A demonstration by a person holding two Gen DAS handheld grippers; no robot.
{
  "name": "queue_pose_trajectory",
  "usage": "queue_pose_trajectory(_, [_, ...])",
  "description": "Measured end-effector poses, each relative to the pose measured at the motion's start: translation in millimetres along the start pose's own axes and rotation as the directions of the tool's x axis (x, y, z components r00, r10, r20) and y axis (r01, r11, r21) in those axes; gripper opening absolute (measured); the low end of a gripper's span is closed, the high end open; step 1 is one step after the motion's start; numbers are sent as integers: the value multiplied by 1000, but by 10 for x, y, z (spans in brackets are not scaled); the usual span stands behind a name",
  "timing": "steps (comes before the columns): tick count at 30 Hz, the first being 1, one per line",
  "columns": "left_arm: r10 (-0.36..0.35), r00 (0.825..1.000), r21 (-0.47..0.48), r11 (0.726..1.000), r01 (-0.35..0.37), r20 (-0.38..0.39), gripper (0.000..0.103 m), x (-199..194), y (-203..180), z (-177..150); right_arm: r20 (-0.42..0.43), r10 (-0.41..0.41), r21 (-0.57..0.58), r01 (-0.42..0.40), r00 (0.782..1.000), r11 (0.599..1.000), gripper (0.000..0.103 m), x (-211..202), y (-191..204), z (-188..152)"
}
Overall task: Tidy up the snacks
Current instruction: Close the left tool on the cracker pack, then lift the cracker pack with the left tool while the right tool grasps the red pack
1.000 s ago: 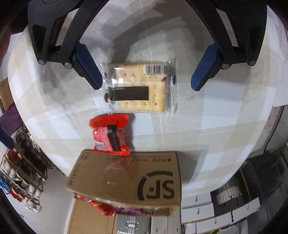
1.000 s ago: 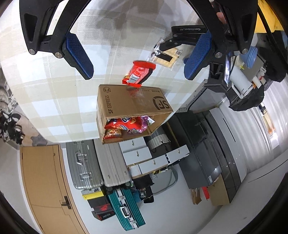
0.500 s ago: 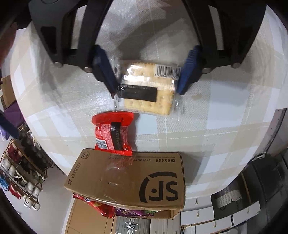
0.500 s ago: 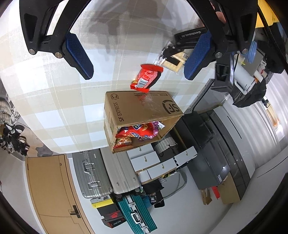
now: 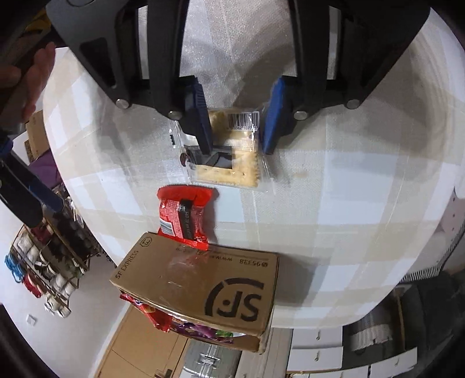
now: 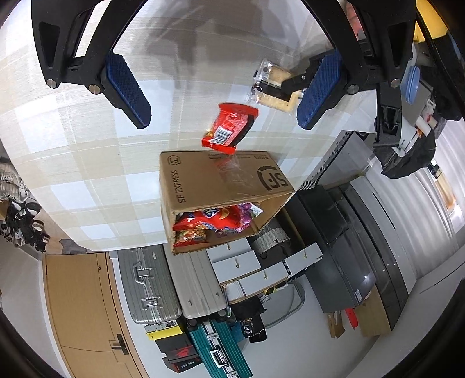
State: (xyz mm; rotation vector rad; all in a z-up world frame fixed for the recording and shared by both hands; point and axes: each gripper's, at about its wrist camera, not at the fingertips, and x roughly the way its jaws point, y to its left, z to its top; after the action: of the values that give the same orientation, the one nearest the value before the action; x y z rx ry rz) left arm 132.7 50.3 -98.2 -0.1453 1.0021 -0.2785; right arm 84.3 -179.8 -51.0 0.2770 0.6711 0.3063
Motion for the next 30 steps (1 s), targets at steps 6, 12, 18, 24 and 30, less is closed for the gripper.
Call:
queue_pose_trajectory(6, [32, 999, 19, 999, -31, -7, 60, 49, -47, -27, -4, 4, -39, -4, 1000, 999, 102, 24, 113, -16])
queue_pose_trajectory(12, [116, 993, 69, 991, -115, -8, 82, 199, -317, -49, -13, 13, -46, -14, 1000, 999, 102, 23, 72, -21])
queue_pose_trajectory(18, [174, 985, 135, 976, -172, -2, 89, 347, -580, -60, -6, 31, -13, -31, 999, 999, 102, -50, -39, -5])
queue_pose_trajectory(24, [186, 983, 134, 974, -183, -10, 78, 351, -643, -58, -23, 40, 0, -40, 999, 999, 102, -67, -100, -15])
queue_pose_trajectory(30, [178, 984, 136, 975, -173, -23, 59, 277, -643, -78, -21, 45, 9, -44, 999, 999, 102, -86, -104, -10])
